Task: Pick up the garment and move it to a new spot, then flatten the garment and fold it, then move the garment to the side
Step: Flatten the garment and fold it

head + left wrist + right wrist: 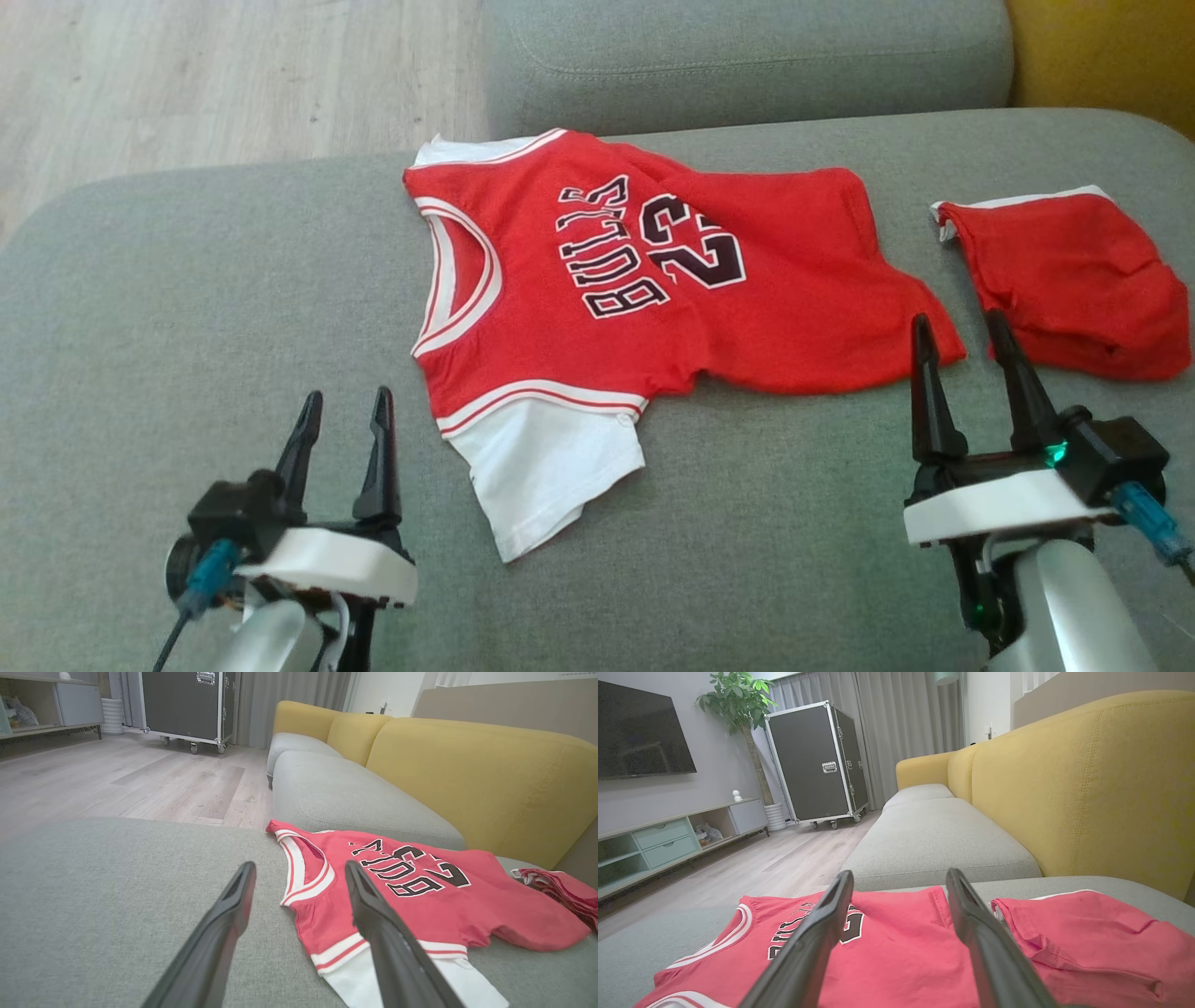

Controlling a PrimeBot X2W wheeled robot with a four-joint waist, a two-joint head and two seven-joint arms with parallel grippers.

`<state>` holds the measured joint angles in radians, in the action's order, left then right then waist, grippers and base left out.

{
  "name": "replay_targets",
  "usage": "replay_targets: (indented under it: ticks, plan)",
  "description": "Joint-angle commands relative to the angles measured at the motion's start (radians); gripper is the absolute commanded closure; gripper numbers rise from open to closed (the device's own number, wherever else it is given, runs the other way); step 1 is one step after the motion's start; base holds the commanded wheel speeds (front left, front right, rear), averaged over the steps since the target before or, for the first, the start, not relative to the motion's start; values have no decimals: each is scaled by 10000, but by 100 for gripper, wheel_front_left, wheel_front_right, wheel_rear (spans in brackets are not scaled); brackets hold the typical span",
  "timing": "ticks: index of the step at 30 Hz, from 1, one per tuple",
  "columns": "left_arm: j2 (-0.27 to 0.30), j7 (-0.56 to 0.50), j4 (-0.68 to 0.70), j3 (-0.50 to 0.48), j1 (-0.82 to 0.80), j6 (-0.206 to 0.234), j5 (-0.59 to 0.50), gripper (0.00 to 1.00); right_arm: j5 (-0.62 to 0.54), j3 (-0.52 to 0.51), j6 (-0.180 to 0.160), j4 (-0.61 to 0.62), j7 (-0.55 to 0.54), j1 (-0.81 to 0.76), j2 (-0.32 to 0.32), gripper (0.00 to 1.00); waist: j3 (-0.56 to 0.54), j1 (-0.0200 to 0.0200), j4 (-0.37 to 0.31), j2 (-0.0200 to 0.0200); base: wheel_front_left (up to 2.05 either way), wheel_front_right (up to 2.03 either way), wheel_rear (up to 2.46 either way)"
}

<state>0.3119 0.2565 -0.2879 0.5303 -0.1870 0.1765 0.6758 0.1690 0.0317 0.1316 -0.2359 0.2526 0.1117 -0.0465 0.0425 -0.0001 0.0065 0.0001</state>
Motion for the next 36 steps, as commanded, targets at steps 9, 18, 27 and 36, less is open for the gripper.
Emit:
replay_targets:
  ticks: [9, 18, 27, 36]
  plan:
    - [156, -521, -422, -403, -1172, -619, -266, 0, -22, 259, -9, 484, 91, 508, -37, 0, 599, 1, -327, -1, 0, 0, 0]
    - [265, -2383, -2208, -65, -2522, -1145, 56, 0, -4, 282, -9, 664, 91, 811, -37, 0, 1563, 1, -1012, -1, 0, 0, 0]
    - [409, -3259, -3689, 42, -3389, -1448, 191, 22, 118, 290, -9, 859, 91, 1054, -37, 0, 2178, 1, -1503, -1, 0, 0, 0]
    - [924, -2885, -4295, -65, -4417, -1916, 38, 100, 196, 268, -9, 956, 91, 1189, -37, 0, 2448, 1, -1694, -1, 0, 0, 0]
